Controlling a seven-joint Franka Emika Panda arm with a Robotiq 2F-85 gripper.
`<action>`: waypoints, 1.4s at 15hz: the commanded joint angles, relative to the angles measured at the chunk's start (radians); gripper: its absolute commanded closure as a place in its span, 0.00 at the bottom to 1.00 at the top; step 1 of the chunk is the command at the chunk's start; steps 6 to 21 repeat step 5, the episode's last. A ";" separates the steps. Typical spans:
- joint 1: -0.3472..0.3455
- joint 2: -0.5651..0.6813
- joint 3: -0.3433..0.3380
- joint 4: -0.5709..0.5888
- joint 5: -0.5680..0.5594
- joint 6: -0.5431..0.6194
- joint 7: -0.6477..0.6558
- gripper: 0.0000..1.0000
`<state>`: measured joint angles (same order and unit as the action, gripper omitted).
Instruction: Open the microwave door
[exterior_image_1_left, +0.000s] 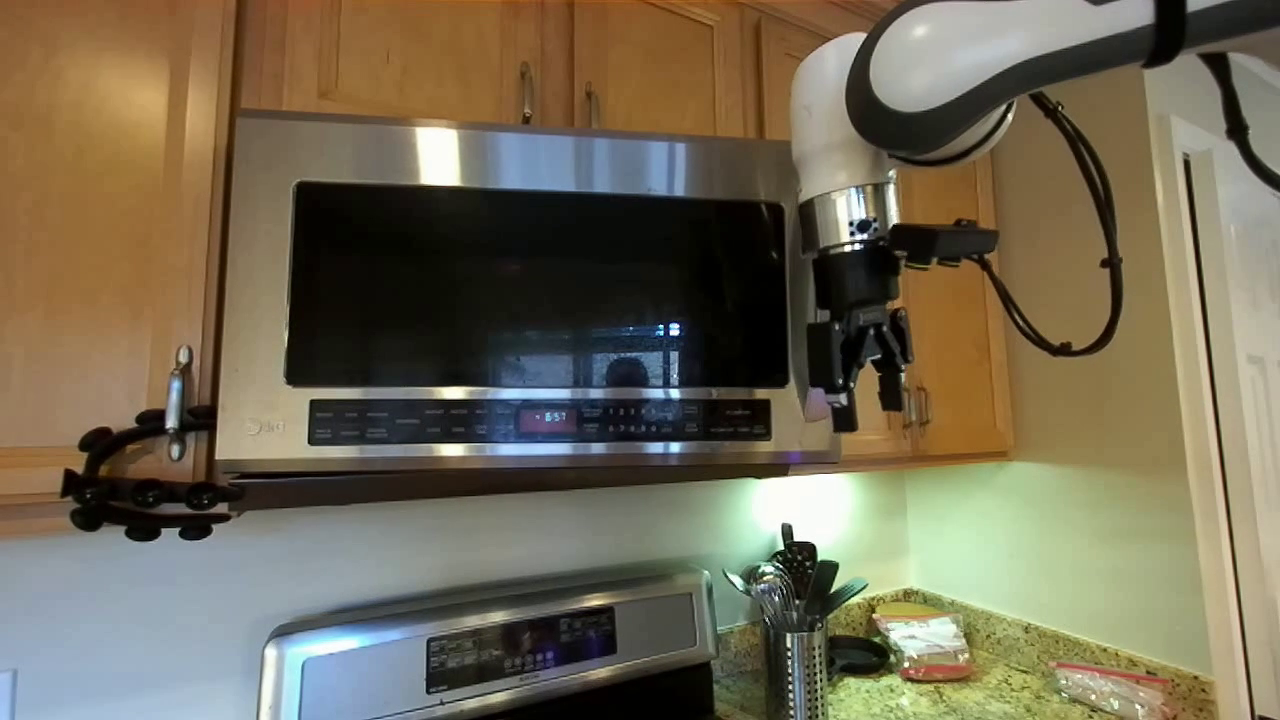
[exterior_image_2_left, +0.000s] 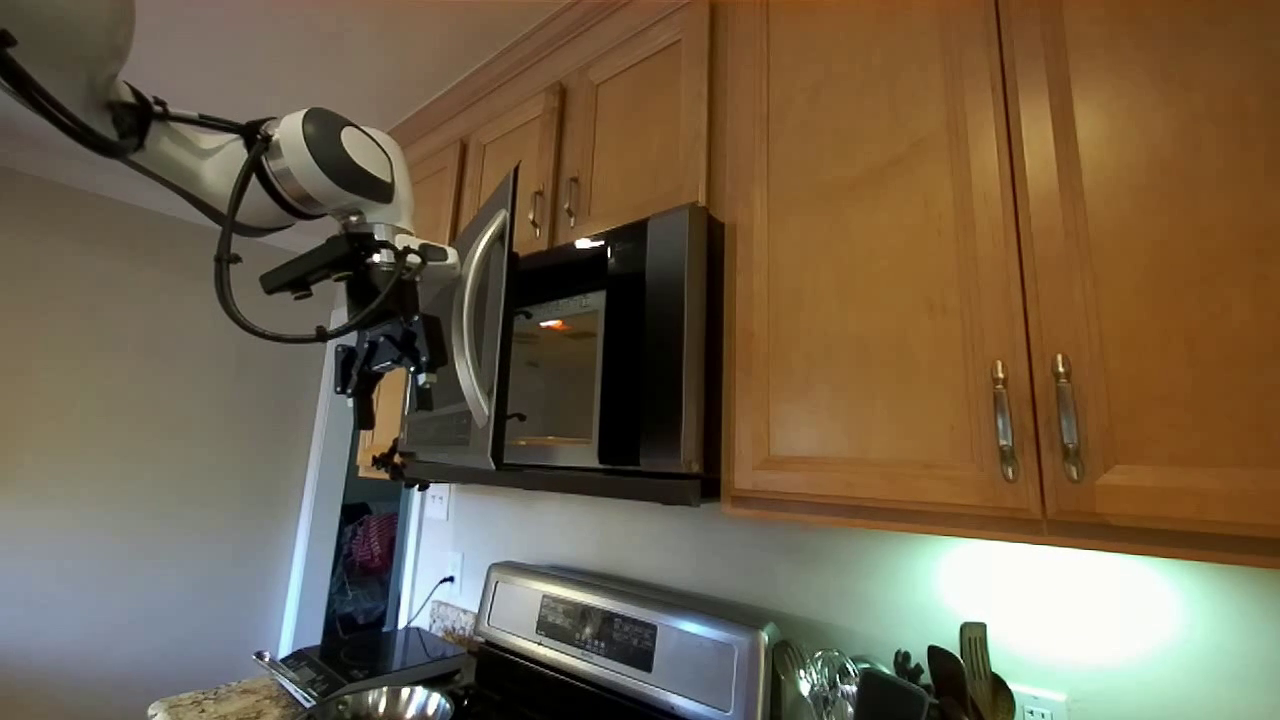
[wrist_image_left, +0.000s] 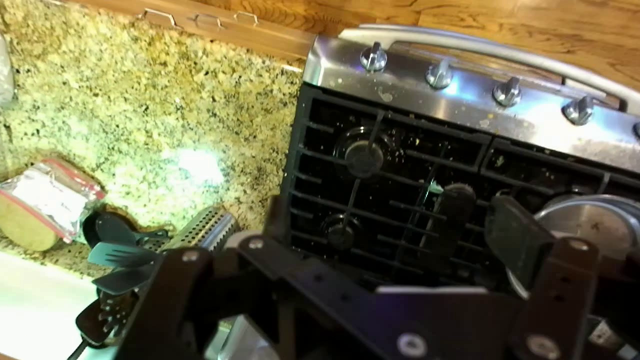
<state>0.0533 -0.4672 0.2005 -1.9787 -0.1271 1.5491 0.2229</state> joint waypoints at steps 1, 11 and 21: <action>0.014 0.008 -0.022 0.006 0.030 -0.069 -0.022 0.00; 0.011 0.008 -0.012 0.003 0.004 -0.042 -0.005 0.00; 0.011 0.008 -0.012 0.003 0.004 -0.042 -0.005 0.00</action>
